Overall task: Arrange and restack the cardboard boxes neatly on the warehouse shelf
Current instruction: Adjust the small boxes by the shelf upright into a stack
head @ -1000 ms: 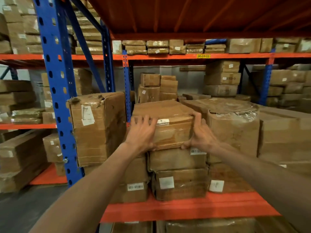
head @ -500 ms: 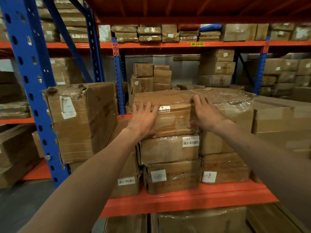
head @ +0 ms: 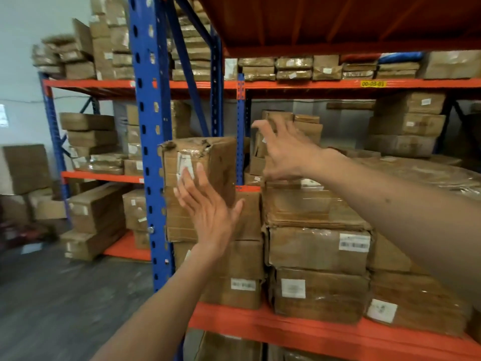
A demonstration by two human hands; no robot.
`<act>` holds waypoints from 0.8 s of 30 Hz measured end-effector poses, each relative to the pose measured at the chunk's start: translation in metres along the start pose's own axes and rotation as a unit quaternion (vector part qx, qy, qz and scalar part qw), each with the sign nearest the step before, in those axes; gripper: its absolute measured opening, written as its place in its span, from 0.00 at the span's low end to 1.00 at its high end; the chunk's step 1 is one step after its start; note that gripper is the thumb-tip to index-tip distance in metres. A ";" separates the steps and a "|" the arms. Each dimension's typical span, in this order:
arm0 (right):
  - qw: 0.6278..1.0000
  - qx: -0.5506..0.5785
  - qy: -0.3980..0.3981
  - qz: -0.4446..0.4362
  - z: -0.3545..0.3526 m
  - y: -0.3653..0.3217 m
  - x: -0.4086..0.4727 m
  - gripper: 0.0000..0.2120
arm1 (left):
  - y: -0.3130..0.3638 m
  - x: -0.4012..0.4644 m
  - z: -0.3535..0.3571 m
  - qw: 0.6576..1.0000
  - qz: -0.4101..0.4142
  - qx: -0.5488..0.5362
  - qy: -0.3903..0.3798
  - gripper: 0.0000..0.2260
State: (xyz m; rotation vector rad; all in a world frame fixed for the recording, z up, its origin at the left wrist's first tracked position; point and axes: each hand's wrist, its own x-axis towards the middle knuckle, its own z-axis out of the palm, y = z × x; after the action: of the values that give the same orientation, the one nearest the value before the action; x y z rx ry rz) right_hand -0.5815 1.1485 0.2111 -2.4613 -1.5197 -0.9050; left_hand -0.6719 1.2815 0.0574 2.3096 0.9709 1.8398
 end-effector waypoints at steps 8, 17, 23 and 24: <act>0.973 -0.088 -0.094 -0.193 -0.011 -0.138 0.071 0.55 | -0.075 0.003 -0.026 0.967 -0.192 -0.018 -0.166 0.63; 0.963 -0.184 -0.101 -0.168 0.009 -0.135 0.076 0.60 | -0.076 0.005 -0.019 0.959 -0.199 -0.058 -0.193 0.46; 0.998 -0.027 -0.060 -0.013 0.023 -0.077 0.040 0.55 | -0.063 0.028 -0.021 0.979 0.022 0.067 -0.191 0.46; 0.998 0.013 -0.052 0.013 0.028 -0.065 0.032 0.54 | -0.060 0.033 -0.021 0.974 0.061 0.099 -0.194 0.47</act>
State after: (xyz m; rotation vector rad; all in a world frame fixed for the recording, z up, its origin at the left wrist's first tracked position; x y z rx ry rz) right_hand -0.6143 1.2160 0.1922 -2.5403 -1.5151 -0.7595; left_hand -0.7136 1.3382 0.0691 2.7577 1.0073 1.2915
